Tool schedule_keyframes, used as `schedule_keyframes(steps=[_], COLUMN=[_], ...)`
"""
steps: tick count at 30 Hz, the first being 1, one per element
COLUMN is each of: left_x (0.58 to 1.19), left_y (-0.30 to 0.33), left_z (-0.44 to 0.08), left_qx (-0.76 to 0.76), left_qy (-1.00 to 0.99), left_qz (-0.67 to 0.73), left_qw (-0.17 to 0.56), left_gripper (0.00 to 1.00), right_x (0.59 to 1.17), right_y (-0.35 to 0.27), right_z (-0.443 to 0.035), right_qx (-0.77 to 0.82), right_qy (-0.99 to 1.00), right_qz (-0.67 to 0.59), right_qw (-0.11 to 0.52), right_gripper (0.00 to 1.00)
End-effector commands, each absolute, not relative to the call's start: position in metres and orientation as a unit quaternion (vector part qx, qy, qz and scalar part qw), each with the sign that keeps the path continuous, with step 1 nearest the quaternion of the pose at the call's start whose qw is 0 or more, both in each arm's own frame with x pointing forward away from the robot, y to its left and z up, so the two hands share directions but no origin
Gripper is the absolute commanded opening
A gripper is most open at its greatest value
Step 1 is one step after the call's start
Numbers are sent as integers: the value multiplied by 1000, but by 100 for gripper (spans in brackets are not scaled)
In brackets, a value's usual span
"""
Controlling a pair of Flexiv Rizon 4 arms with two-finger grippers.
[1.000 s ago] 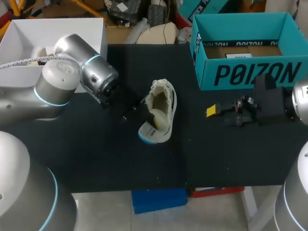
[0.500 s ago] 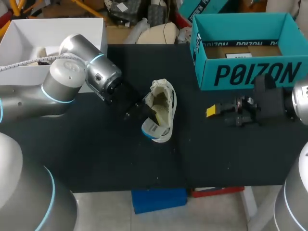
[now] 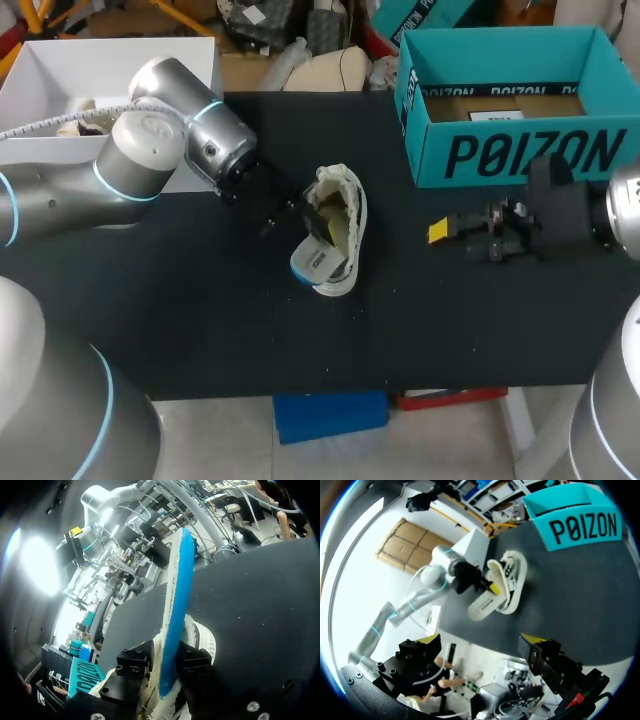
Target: Take the shoe out of the shoebox, open the shoe tongue, remove and reinsert the insole, then place the shoe into the shoebox
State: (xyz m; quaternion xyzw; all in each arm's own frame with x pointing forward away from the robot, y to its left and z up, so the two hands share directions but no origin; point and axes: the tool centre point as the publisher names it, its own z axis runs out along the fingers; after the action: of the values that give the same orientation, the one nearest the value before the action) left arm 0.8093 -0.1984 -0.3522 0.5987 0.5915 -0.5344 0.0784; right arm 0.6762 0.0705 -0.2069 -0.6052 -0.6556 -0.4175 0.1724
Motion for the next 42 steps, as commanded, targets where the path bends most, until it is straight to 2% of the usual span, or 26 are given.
schedule_keyframes(steps=[1, 6, 11, 13, 17, 19, 20, 24, 26, 27, 28, 30, 42], left_x=[802, 787, 774, 771, 762, 759, 756, 755, 755, 755, 755, 754, 768], left_y=[-196, -189, -184, -182, -178, -175, -173, -164, -159, -158, -157, -157, -166], left_z=[-347, -339, -329, -327, -325, -323, -322, -324, -324, -324, -324, -325, -337], left_qx=[602, 610, 613, 615, 617, 619, 619, 615, 613, 613, 613, 610, 606], left_qy=[592, 587, 581, 581, 579, 578, 580, 592, 597, 597, 598, 598, 595], left_qz=[-529, -526, -528, -526, -526, -525, -524, -516, -513, -513, -512, -516, -524], left_qw=[84, 81, 85, 86, 83, 81, 78, 70, 68, 68, 68, 63, 67], left_gripper=[100, 100, 88, 80, 77, 71, 62, 47, 33, 29, 21, 0, 0], right_x=[676, 676, 676, 676, 676, 676, 676, 676, 676, 676, 676, 676, 676], right_y=[70, 70, 70, 70, 70, 70, 70, 70, 70, 70, 70, 70, 70], right_z=[-206, -206, -206, -206, -206, -206, -206, -206, -206, -206, -206, -206, -206], right_qx=[-605, -605, -605, -605, -605, -605, -605, -605, -605, -605, -605, -605, -605], right_qy=[-656, -656, -656, -656, -656, -656, -656, -656, -656, -656, -656, -656, -656], right_qz=[-417, -417, -417, -417, -417, -417, -417, -417, -417, -417, -417, -417, -417], right_qw=[173, 173, 173, 173, 173, 173, 173, 173, 173, 173, 173, 173, 173], right_gripper=[100, 100, 100, 100, 100, 100, 100, 100, 100, 100, 100, 100, 100])
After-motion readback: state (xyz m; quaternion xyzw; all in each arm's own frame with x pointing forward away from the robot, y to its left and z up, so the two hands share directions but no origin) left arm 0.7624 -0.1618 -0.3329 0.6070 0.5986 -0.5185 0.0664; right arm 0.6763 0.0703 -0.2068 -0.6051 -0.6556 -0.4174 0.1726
